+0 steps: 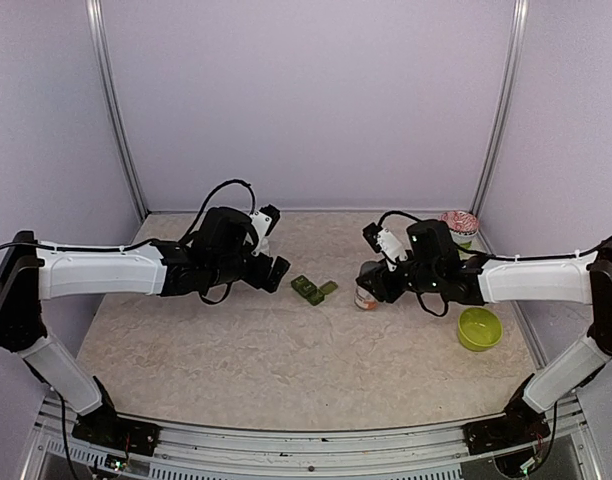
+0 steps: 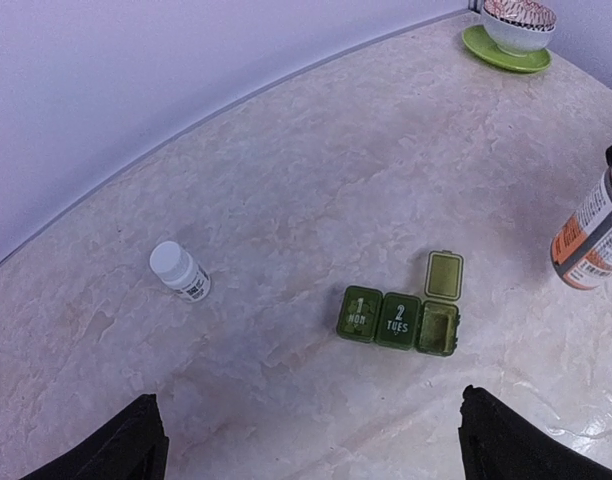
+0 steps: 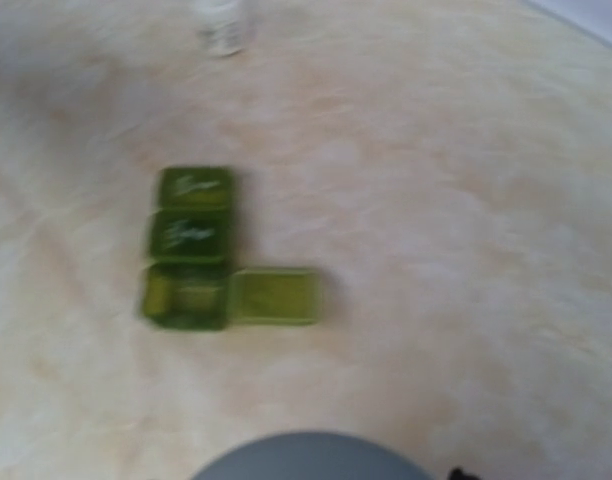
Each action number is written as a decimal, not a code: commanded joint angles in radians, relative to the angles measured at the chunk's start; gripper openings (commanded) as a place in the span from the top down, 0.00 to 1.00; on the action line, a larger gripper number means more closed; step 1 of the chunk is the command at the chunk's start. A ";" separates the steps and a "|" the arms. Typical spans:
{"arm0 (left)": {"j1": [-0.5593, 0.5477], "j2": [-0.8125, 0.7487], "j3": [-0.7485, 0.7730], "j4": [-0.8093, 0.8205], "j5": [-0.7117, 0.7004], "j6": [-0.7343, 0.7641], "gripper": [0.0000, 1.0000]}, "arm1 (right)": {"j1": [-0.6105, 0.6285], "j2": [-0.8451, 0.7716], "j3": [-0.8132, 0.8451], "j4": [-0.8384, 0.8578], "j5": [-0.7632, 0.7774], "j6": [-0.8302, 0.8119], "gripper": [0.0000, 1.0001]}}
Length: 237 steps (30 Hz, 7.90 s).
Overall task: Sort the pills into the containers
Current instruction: Pick up the pill bottle from the center of the board, then place the pill bottle at the center of the board, then pick up the pill bottle from the center of the board, then pass from the left arm to the right, then unscrew the lid of the pill bottle from the pill bottle.
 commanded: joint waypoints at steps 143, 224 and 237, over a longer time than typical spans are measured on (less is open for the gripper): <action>-0.094 0.039 0.168 0.461 0.800 -0.290 0.86 | 0.044 -0.347 -0.482 0.855 -0.384 -0.129 0.00; -0.026 -0.190 -0.111 0.590 1.144 0.003 0.01 | 0.102 -0.295 -0.275 0.718 -0.734 0.259 0.75; -0.104 -0.190 -0.042 0.396 1.112 0.252 0.02 | 0.102 -0.192 -0.212 0.780 -0.909 0.492 0.73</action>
